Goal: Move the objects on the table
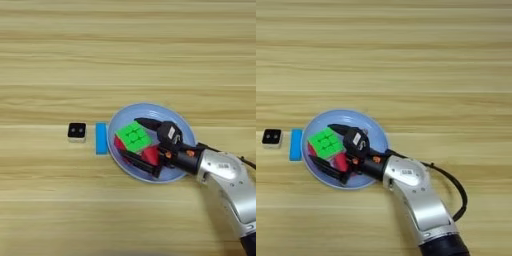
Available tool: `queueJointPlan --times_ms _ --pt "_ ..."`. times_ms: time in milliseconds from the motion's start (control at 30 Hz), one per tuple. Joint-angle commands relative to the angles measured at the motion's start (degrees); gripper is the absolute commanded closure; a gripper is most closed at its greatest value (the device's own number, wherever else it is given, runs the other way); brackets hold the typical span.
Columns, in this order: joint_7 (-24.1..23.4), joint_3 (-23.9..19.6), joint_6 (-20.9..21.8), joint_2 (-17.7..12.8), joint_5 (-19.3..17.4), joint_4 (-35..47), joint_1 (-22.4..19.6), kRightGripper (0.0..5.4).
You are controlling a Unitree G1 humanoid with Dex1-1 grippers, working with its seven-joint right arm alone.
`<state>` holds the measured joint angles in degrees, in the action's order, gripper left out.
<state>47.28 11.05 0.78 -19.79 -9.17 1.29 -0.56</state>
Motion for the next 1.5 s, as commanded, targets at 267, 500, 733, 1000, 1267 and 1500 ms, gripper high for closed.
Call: queueJointPlan --times_ms 267,500,733,1000,1267,1500 --pt "-4.21 -1.02 -0.72 -0.79 2.24 1.01 -2.8 1.68" --pt "-9.06 -4.16 -1.47 0.79 1.63 -0.36 -5.54 1.87" --pt "-17.62 -9.41 -1.84 2.98 2.09 -5.73 -10.07 2.29" --pt "-19.48 -9.84 -4.05 3.06 2.97 -8.75 -11.18 3.24" --pt "-18.54 -8.94 -5.08 2.77 3.37 -8.38 -10.58 3.42" --pt "-18.43 -8.63 -5.35 2.68 3.62 -8.37 -10.43 2.65"
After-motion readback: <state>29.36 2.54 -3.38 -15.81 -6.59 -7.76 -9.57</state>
